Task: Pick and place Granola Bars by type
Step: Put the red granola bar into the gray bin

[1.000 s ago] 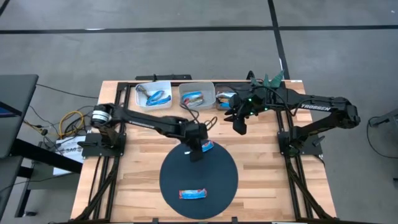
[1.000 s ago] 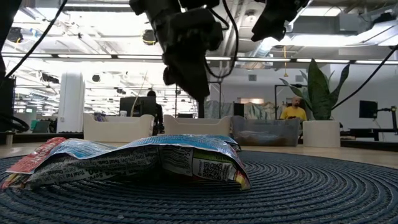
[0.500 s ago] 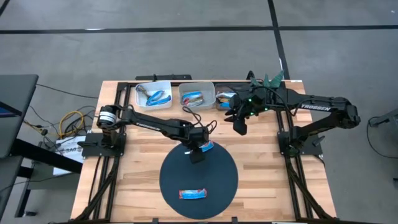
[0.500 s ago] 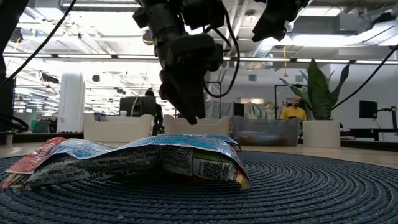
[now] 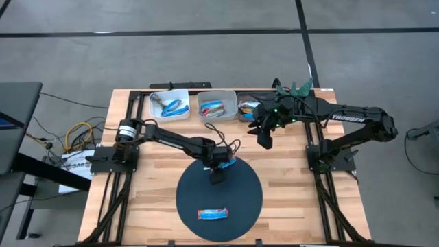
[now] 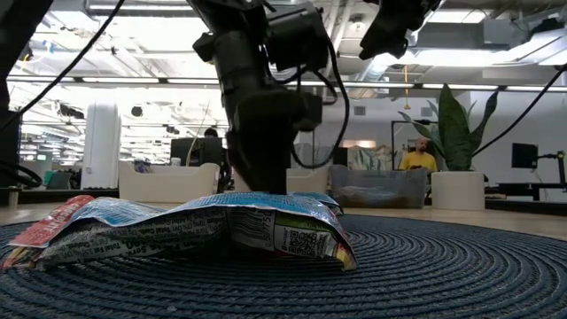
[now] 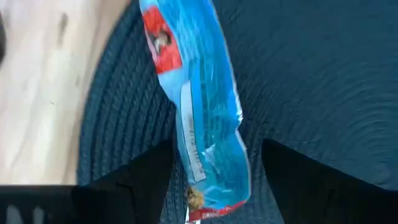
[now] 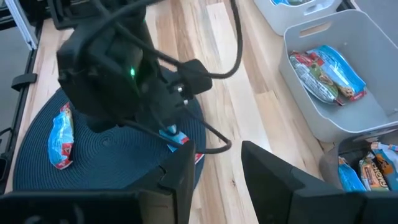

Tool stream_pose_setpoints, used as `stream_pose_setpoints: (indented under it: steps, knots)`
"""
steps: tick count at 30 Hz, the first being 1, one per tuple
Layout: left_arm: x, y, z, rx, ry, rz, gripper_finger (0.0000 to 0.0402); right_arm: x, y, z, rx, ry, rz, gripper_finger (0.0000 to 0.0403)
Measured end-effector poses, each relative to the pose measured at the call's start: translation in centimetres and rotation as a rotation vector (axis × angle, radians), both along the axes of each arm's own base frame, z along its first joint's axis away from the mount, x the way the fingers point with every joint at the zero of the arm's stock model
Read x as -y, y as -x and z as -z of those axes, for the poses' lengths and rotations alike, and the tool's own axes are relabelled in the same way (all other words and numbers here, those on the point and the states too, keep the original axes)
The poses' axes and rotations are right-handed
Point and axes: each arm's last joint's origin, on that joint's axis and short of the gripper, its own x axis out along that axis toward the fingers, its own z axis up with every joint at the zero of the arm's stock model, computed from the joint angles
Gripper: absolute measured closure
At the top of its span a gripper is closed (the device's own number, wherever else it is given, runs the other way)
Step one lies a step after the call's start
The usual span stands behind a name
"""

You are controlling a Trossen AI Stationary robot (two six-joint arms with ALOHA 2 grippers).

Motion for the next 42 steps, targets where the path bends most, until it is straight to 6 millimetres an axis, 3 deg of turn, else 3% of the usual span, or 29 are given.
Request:
stream_pose_setpoints:
  steps: [7,15,19,23,32,36,42]
  knots:
    - [0.0,0.0,0.6,-0.016,-0.048,-0.013,0.0176,0.0,0.0,0.0,-0.001,0.0,0.0,0.028]
    - [0.0,0.0,0.6,-0.02,-0.043,-0.013,0.0287,0.0,0.0,0.0,0.0,0.011,-0.01,0.028]
    - [0.1,-0.5,-0.8,-0.032,-0.031,0.008,0.034,0.0,0.0,0.0,0.0,0.012,-0.011,0.028]
    - [-0.8,-1.2,-3.4,-0.046,-0.1,0.014,0.0359,0.0,0.1,0.1,-0.008,0.015,-0.016,0.028]
    - [-6.6,-1.6,-9.8,-0.089,-0.34,-0.118,0.0353,0.0,0.3,0.3,-0.047,0.017,-0.018,0.028]
    - [-9.7,-1.5,-11.4,-0.065,-0.354,-0.162,0.0362,0.5,0.1,0.1,-0.009,0.043,-0.006,0.028]
    - [-15.0,-1.0,-12.1,-0.009,-0.35,-0.288,0.0364,1.5,0.0,-0.3,0.032,0.083,0.06,0.028]
